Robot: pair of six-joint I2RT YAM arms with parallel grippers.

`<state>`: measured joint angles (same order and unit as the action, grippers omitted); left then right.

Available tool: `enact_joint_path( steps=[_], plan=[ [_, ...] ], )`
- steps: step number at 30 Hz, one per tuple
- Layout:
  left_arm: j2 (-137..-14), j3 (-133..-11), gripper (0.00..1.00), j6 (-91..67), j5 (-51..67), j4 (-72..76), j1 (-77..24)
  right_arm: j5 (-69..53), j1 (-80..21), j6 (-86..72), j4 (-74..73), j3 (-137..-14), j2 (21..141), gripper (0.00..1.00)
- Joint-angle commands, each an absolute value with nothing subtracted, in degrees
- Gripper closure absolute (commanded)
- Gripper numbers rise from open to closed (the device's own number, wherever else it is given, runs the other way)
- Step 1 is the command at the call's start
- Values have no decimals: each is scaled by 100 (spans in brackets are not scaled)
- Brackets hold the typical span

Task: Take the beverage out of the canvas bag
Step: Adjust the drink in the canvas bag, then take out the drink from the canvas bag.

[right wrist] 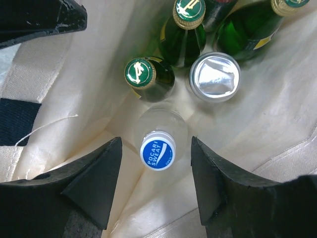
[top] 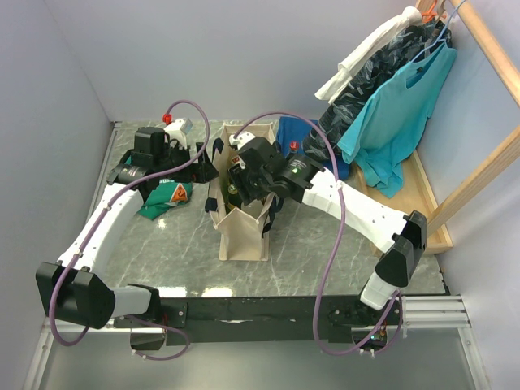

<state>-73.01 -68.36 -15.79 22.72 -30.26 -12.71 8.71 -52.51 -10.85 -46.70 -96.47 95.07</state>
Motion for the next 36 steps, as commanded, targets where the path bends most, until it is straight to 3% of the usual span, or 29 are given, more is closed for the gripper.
enact_joint_path(
  steps=[1,10,21,36],
  plan=[
    [-7295,-6891,3,-1556,2347,-2918,-1239,993,-5282,-1063,-4579,-9941,9439,35],
    [-7330,-6952,3,-1529,2382,-2953,-1239,862,-5282,-1099,-4843,-9844,9528,34],
    [-6917,-7075,3,-1203,3822,-3376,-1266,879,-5309,-1213,-4887,-9589,9184,32],
    [-6364,-6645,5,-1283,4175,-3964,-1309,896,-5388,-1274,-4983,-9483,8851,31]
  ],
)
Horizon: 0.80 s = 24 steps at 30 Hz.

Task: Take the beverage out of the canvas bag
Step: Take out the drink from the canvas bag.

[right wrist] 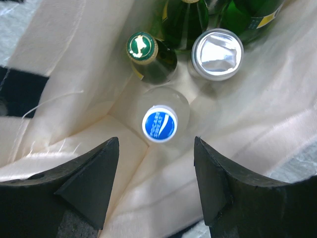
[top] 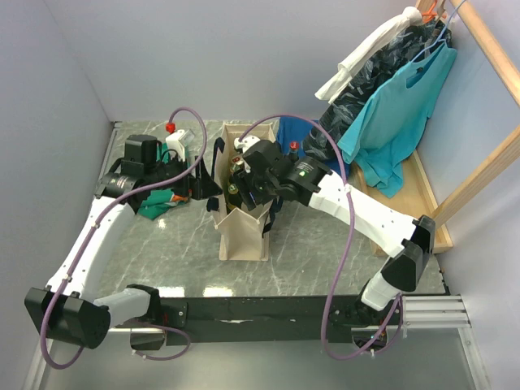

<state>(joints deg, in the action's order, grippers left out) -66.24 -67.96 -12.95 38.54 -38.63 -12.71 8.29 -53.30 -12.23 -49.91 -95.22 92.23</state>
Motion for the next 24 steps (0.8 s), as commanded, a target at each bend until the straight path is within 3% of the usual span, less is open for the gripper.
enact_joint_path(
  steps=[1,12,15,19,24],
  plan=[
    [-6285,-6592,5,-1318,4140,-3946,-1310,914,-5396,-1266,-5001,-9492,8859,31],
    [-5749,-5828,9,-1924,3718,-3692,-1432,976,-5440,-1239,-4966,-9554,8772,31],
    [-5695,-5661,17,-1978,3683,-3656,-1494,958,-5458,-1265,-4957,-9519,8763,31],
    [-5678,-5564,36,-1951,3568,-3700,-1582,897,-5510,-1292,-4983,-9501,8754,32],
    [-5616,-5441,45,-2013,3525,-3674,-1696,888,-5572,-1380,-5036,-9413,8684,32]
  ],
)
